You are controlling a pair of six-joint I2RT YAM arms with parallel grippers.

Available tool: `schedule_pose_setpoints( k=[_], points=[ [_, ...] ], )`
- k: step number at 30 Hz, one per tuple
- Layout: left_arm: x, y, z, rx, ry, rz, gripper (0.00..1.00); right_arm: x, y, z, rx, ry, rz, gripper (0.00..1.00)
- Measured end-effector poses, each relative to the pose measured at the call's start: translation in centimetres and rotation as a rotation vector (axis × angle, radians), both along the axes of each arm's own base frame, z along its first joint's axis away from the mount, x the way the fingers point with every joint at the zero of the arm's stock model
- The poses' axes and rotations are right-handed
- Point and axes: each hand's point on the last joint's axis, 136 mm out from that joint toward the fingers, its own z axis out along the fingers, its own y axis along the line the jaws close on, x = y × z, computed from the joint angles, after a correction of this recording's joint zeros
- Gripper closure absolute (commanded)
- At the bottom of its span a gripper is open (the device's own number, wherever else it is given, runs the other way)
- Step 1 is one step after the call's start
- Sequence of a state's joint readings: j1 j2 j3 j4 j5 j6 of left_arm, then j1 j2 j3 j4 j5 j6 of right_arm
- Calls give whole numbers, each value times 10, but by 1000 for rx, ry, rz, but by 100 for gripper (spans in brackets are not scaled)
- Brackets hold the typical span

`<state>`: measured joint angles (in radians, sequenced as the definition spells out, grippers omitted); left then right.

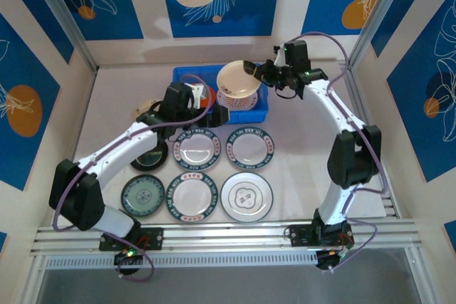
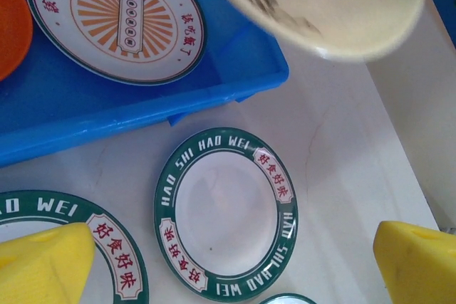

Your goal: Place the plates into the plastic bin on the countertop

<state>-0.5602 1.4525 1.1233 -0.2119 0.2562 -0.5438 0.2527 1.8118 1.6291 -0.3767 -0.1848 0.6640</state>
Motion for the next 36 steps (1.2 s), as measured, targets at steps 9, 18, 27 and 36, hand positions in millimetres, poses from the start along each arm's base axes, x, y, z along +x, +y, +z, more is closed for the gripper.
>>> schedule_pose_setpoints(
  k=[9, 18, 27, 36],
  points=[
    [-6, 10, -15, -18, -2, 46, 0, 52, 52, -41, -21, 38, 57, 100],
    [-3, 36, 10, -45, -87, 144, 0, 71, 102, -101, -44, 98, 121, 100],
    [9, 86, 11, -111, -76, 257, 0, 72, 134, -143, -63, 151, 164, 100],
    [20, 102, 8, -185, -26, 262, 1, 68, 154, -167, -65, 182, 185, 100]
  ],
)
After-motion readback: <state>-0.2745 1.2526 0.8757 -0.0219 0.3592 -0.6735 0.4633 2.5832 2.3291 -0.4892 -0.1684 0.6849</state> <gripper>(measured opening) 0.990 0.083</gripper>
